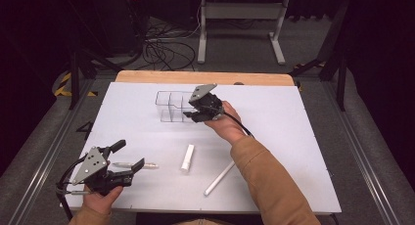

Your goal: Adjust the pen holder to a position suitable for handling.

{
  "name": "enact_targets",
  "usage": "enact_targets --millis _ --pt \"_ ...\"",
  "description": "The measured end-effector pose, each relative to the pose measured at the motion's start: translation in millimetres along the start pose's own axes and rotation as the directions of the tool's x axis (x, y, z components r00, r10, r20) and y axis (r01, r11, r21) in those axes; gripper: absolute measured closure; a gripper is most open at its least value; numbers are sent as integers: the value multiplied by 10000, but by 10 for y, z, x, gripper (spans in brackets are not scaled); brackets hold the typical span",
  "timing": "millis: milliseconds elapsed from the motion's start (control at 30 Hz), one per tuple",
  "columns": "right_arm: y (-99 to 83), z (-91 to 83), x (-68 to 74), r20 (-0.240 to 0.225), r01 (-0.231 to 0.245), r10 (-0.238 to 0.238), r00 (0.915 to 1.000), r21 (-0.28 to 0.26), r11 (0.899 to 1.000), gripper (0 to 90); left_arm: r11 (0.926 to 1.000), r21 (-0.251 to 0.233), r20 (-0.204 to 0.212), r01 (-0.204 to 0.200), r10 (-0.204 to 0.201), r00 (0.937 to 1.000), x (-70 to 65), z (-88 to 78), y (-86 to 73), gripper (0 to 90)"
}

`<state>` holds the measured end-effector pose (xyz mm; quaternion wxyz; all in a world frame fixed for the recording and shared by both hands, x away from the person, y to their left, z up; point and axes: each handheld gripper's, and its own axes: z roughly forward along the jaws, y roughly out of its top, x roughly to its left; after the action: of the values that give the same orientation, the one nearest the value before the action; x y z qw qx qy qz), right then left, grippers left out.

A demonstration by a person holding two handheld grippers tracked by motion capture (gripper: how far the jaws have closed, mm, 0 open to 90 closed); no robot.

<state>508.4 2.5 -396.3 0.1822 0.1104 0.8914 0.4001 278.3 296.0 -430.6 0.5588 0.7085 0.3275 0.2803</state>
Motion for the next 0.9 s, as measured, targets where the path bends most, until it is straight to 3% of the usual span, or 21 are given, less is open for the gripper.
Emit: enact_targets --millis 300,400,667,900 --pt "11 112 -14 -24 62 -61 10000 320 9995 540 10000 46 45 31 -31 10000 12 -8 -4 144" --pt "38 157 21 -33 433 -431 9991 660 9969 580 10000 36 33 35 -35 10000 14 -6 -8 144" --pt "66 173 57 199 658 -678 9975 885 9939 646 10000 48 34 13 -13 10000 15 -2 -9 144" --pt "77 183 93 162 806 -831 9964 1162 9899 780 10000 73 49 -3 2 10000 13 -1 -8 144"
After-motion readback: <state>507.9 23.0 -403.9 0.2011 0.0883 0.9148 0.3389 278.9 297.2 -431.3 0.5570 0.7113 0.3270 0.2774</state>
